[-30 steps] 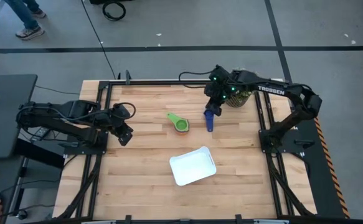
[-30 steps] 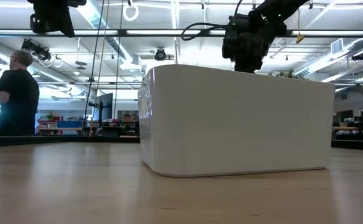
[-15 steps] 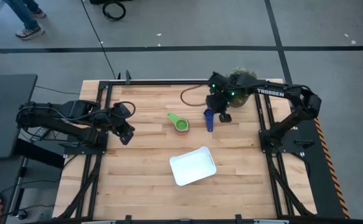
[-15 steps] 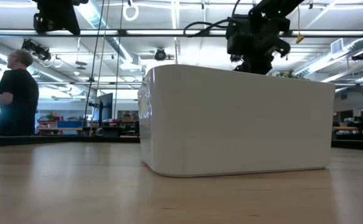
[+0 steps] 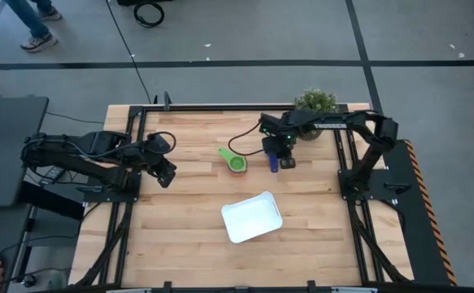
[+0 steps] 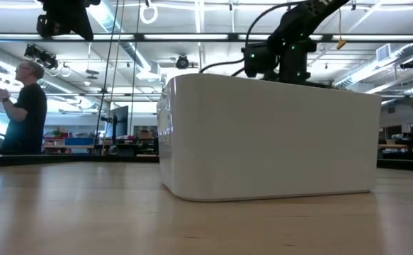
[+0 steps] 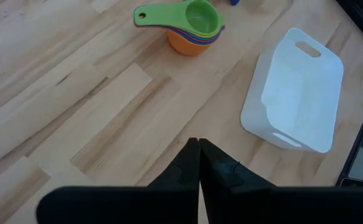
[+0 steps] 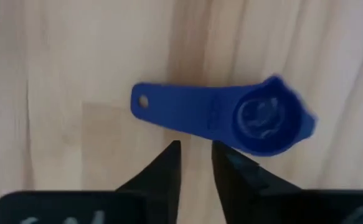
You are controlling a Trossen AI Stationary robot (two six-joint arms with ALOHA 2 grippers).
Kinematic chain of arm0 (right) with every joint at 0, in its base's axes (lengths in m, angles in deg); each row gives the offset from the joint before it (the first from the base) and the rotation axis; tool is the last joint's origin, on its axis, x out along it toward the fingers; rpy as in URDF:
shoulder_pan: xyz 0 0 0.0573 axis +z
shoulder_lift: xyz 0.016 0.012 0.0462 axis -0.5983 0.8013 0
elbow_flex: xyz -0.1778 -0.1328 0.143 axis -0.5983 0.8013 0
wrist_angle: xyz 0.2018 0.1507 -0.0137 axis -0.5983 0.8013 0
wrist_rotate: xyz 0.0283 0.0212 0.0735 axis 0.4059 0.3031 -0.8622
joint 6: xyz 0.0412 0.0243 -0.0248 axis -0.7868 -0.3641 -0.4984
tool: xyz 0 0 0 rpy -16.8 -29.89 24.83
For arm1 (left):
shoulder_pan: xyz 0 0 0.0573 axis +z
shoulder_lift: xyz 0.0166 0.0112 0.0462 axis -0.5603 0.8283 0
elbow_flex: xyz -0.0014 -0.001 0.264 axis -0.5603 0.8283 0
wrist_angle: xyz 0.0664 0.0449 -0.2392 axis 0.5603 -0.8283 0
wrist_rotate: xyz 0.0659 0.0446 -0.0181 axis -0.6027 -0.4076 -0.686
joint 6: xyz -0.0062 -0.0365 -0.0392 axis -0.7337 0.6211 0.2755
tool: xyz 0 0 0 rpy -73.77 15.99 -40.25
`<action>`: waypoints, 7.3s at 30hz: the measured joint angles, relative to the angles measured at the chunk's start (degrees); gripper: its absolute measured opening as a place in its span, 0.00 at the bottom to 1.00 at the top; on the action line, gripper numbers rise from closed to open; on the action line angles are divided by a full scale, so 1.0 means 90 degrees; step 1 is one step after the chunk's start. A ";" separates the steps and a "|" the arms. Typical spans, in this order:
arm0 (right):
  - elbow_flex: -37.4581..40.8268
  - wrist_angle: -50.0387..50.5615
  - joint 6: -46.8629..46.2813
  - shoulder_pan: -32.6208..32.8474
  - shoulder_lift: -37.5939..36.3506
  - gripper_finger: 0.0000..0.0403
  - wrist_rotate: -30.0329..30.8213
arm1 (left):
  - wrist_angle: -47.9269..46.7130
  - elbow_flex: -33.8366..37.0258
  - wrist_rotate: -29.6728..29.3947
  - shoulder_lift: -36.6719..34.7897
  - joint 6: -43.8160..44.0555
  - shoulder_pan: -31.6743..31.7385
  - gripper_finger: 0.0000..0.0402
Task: Nest measuring cups in basket
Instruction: Stack the violet measuring cup into the green measuring cup, then put the nested measuring cups into the white bin
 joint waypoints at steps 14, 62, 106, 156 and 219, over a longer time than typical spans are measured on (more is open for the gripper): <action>-0.0015 -0.0031 -0.0434 0.0082 0.0171 0.41 -0.0272 | -0.0001 0.0000 0.0000 0.0000 -0.0007 0.0002 0.02; 0.0544 -0.1120 0.4826 -0.0655 0.0265 0.40 0.0009 | 0.0194 0.0000 0.0005 0.0000 0.0042 0.0002 0.02; -0.1462 0.0334 -0.3014 0.0665 0.0439 0.03 0.0462 | -0.0492 0.0000 -0.0074 0.0000 -0.0412 0.0000 0.02; -0.5287 0.1211 -0.7713 0.1994 0.3229 0.03 0.1203 | -0.0525 0.0000 -0.0758 0.0000 -0.1875 0.0002 0.02; -0.5438 0.4123 -0.4495 0.1796 0.2908 0.01 -0.0037 | -0.0338 -0.0002 -0.0403 0.0777 -0.3246 0.0002 0.02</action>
